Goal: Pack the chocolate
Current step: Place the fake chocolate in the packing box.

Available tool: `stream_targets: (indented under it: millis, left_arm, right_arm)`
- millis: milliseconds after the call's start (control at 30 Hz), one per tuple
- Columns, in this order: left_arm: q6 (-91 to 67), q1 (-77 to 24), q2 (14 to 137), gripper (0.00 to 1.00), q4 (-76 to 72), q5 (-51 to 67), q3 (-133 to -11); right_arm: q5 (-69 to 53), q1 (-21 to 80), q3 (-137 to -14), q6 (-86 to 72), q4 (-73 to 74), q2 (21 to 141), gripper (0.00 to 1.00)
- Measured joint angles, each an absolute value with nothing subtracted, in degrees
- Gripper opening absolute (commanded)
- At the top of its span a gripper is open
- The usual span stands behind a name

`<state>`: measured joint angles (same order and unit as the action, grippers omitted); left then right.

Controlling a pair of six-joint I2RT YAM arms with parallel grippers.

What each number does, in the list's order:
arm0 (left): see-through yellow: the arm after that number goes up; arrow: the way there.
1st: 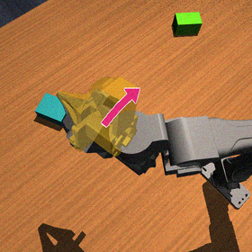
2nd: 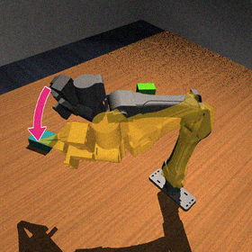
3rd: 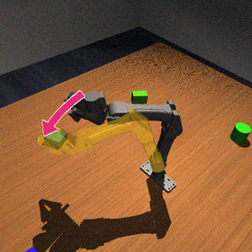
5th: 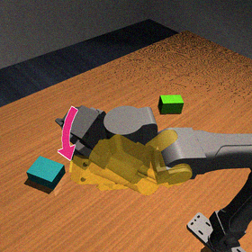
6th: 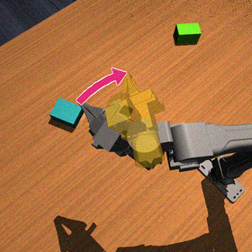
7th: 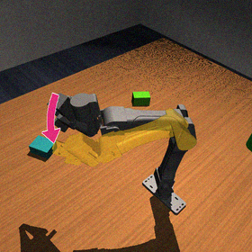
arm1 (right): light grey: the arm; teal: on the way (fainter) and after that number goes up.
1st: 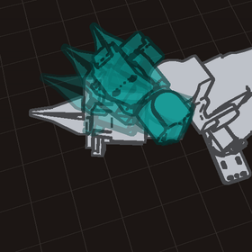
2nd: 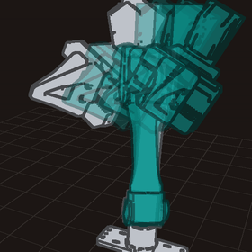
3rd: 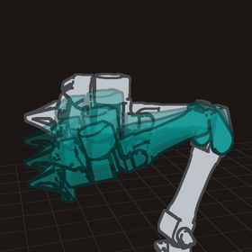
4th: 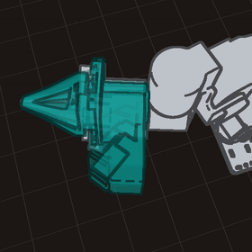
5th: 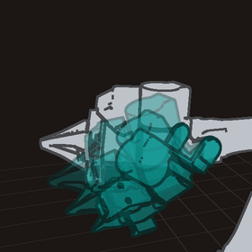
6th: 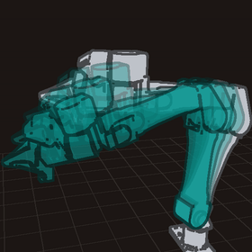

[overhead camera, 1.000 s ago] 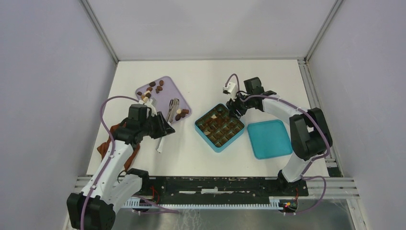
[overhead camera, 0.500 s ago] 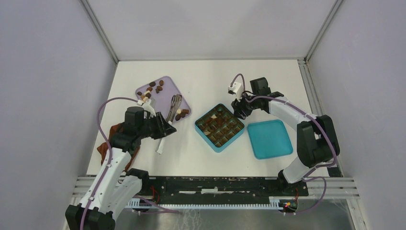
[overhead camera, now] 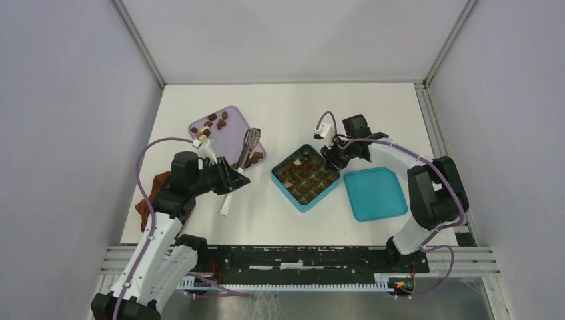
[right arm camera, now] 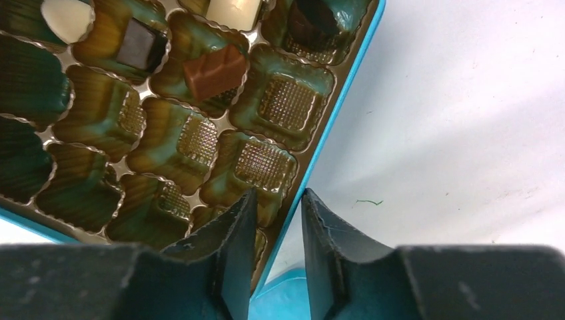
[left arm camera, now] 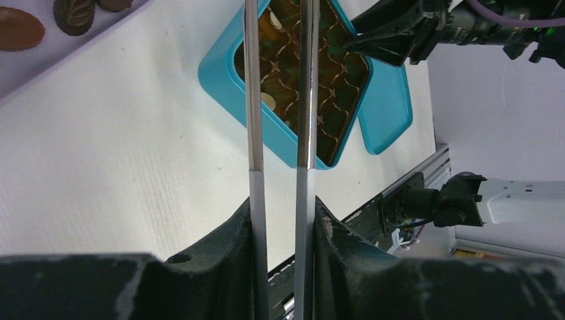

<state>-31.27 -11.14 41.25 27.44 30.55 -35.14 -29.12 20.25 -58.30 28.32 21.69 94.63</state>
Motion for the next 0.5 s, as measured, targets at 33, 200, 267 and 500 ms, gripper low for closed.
stream_targets:
  millis: [33, 200, 267, 500]
  left_arm:
    - [-31.5, -11.3, 41.0, 0.02, 27.0, 30.9, -35.0]
    - [-33.6, -11.7, 38.8, 0.02, 24.6, 32.4, -33.6]
    - [-34.3, -11.7, 38.3, 0.02, 24.0, 33.0, -33.1]
    - [-35.0, -12.0, 37.8, 0.02, 23.2, 33.8, -33.0]
  right_arm:
    - [-28.8, 20.5, -58.3, 28.3, 21.6, 94.8, 0.29]
    - [-26.1, 21.8, -58.2, 27.6, 20.3, 95.0, 0.09]
    - [-25.1, 22.2, -58.2, 27.0, 19.2, 95.0, 0.02]
    - [-23.5, 24.3, -57.5, 26.6, 17.2, 94.3, 0.0]
